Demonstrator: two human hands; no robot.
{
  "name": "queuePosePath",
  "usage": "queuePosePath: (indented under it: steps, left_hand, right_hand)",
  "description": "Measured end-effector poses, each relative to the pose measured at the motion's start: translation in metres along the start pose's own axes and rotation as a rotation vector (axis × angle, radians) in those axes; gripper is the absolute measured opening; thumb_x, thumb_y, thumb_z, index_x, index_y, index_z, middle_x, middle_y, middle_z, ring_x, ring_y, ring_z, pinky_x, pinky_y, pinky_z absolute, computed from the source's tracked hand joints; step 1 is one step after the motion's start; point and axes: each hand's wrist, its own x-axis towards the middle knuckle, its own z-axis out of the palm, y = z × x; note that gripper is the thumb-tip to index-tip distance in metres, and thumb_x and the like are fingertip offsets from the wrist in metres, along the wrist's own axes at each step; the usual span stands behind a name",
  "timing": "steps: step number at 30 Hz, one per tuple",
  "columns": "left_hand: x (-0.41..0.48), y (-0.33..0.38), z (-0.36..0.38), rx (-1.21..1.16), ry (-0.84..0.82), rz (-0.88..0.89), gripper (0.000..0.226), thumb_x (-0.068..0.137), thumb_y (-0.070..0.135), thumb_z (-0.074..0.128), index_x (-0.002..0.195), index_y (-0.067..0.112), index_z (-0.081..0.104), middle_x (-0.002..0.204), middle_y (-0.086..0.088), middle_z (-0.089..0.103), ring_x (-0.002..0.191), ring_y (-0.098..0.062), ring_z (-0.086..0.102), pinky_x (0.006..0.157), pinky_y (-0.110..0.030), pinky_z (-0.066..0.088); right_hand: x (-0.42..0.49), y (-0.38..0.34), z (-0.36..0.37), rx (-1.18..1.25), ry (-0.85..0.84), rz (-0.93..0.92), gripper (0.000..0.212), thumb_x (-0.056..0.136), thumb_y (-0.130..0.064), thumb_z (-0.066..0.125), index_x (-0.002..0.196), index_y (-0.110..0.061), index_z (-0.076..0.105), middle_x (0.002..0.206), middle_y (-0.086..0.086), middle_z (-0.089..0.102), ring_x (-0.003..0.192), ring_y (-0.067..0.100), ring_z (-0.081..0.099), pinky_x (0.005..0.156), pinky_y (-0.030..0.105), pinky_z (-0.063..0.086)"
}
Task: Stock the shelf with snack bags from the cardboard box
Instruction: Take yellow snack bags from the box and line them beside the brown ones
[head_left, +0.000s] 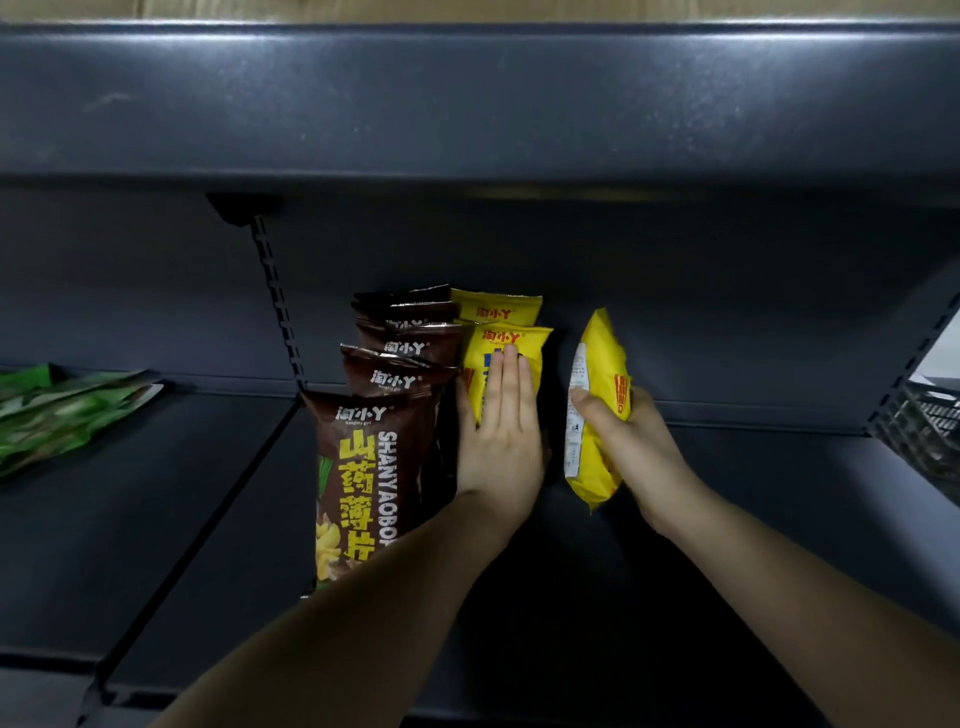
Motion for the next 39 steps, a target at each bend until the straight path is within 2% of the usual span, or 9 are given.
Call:
queuePosePath:
  steps: [5, 9, 12, 15, 19, 24, 29, 35, 39]
  left_hand:
    - [-0.009, 0.009, -0.034, -0.424, 0.107, 0.037, 0.054, 0.081, 0.017, 0.035, 0.131, 0.001, 0.049, 0.137, -0.014, 0.049, 0.131, -0.028, 0.044, 0.109, -0.042, 0.037]
    - [-0.029, 0.018, -0.059, -0.904, -0.099, -0.038, 0.073, 0.080, 0.006, 0.047, 0.147, 0.007, 0.018, 0.149, -0.007, 0.033, 0.137, -0.017, 0.030, 0.113, -0.019, 0.020]
    - [-0.028, 0.015, -0.059, -1.001, -0.133, -0.131, 0.089, 0.082, 0.006, 0.061, 0.150, 0.014, 0.005, 0.153, -0.002, 0.027, 0.140, -0.013, 0.027, 0.114, -0.026, 0.025]
    - [-0.024, 0.001, -0.056, -1.069, -0.232, -0.245, 0.089, 0.079, -0.001, 0.058, 0.150, 0.023, 0.011, 0.148, 0.002, 0.033, 0.135, -0.009, 0.034, 0.112, -0.023, 0.029]
    - [-0.028, -0.015, -0.056, -1.007, -0.238, -0.321, 0.082, 0.075, 0.005, 0.055, 0.148, 0.024, 0.023, 0.142, -0.002, 0.037, 0.133, -0.018, 0.037, 0.111, -0.034, 0.033]
    - [-0.044, -0.001, -0.060, -0.668, -0.081, -0.299, 0.077, 0.078, 0.019, 0.038, 0.149, 0.005, 0.012, 0.149, -0.016, 0.022, 0.138, -0.031, 0.023, 0.115, -0.037, 0.021]
    - [-0.037, 0.019, -0.040, -0.323, -0.076, -0.277, 0.104, 0.061, 0.036, 0.067, 0.147, 0.003, 0.018, 0.144, -0.024, 0.035, 0.131, -0.038, 0.041, 0.101, -0.049, 0.041]
    - [-0.031, 0.001, -0.021, -0.436, -0.111, -0.328, 0.117, 0.066, 0.029, 0.078, 0.144, 0.023, -0.010, 0.148, -0.018, 0.024, 0.134, -0.037, 0.033, 0.107, -0.043, 0.035]
    - [-0.034, 0.000, -0.012, -0.516, -0.065, -0.385, 0.118, 0.062, 0.022, 0.080, 0.142, 0.028, -0.006, 0.146, -0.021, 0.025, 0.132, -0.040, 0.033, 0.109, -0.047, 0.033]
  right_hand:
    - [0.002, -0.005, 0.008, -0.027, 0.129, -0.046, 0.041, 0.086, -0.030, 0.069, 0.114, -0.015, 0.042, 0.091, -0.009, 0.057, 0.083, 0.007, 0.058, 0.063, 0.017, 0.043]
    - [-0.002, -0.015, 0.018, 0.035, 0.107, -0.071, 0.051, 0.085, -0.031, 0.070, 0.123, -0.010, 0.044, 0.099, -0.003, 0.063, 0.090, 0.010, 0.065, 0.066, 0.017, 0.050]
    - [-0.009, -0.018, 0.025, 0.115, -0.023, -0.051, 0.050, 0.085, -0.040, 0.066, 0.124, -0.018, 0.045, 0.103, -0.004, 0.068, 0.087, 0.006, 0.068, 0.065, 0.016, 0.055]
    - [-0.008, -0.020, 0.024, 0.133, -0.096, -0.015, 0.038, 0.087, -0.038, 0.065, 0.118, -0.018, 0.055, 0.104, 0.000, 0.072, 0.088, 0.010, 0.071, 0.069, 0.022, 0.058]
    - [-0.003, -0.014, 0.022, 0.056, -0.131, -0.018, 0.020, 0.086, -0.026, 0.069, 0.103, -0.019, 0.062, 0.097, -0.002, 0.073, 0.079, 0.002, 0.071, 0.059, 0.016, 0.054]
    - [0.012, -0.009, 0.040, -0.146, 0.037, -0.102, 0.042, 0.081, -0.036, 0.073, 0.109, -0.008, 0.059, 0.100, 0.003, 0.071, 0.092, 0.018, 0.069, 0.078, 0.032, 0.054]
    - [0.013, -0.009, 0.056, -0.396, 0.102, -0.117, 0.051, 0.082, -0.048, 0.068, 0.105, -0.006, 0.050, 0.102, 0.008, 0.067, 0.094, 0.026, 0.065, 0.074, 0.032, 0.050]
    - [0.016, -0.015, 0.059, -0.513, 0.093, -0.145, 0.064, 0.085, -0.061, 0.053, 0.119, -0.007, 0.042, 0.123, 0.010, 0.047, 0.122, 0.029, 0.047, 0.095, 0.041, 0.043]
    - [0.025, -0.015, 0.064, -0.428, 0.074, -0.112, 0.067, 0.089, -0.059, 0.048, 0.128, -0.007, 0.034, 0.130, 0.010, 0.051, 0.122, 0.029, 0.050, 0.095, 0.041, 0.044]
